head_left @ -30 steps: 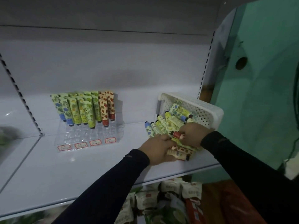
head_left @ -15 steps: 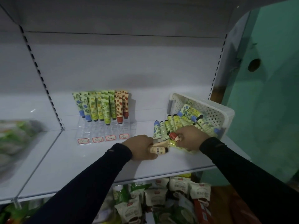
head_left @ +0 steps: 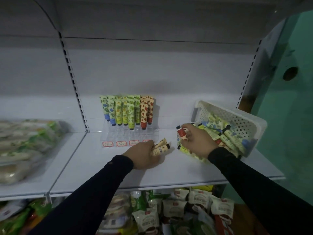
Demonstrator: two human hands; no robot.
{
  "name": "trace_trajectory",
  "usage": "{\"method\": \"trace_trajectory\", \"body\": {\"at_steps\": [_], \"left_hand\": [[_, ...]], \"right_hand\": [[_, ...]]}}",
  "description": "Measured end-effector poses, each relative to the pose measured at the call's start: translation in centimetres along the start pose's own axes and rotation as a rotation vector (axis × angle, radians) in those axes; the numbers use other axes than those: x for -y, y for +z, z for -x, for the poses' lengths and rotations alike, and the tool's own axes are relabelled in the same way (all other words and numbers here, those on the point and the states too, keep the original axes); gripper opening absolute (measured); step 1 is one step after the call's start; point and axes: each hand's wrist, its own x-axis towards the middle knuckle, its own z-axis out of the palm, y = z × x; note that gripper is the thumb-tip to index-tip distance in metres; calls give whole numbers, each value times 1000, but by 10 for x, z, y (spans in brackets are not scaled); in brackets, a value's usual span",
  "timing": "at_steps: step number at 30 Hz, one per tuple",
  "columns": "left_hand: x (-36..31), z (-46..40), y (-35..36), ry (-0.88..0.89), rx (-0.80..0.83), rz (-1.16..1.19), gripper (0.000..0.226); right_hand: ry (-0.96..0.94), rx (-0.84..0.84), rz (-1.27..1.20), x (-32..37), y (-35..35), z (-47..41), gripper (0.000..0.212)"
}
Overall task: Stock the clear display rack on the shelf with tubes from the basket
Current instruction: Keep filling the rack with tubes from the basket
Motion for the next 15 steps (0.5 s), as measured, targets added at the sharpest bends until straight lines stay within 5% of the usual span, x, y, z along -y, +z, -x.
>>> {"method": "trace_trajectory", "body": {"at_steps": [5,10,15], "left_hand": [[14,10,-4,-85,-106,293,27],[17,12,-16,-199,-360,742,30],[22,19,-24,-159,-448,731,28]], "right_hand": [[-61,-74,-20,19,3,-7,49],[20,48,-266,40,7,-10,41],[-39,169,-166,55,11,-15,28]]}}
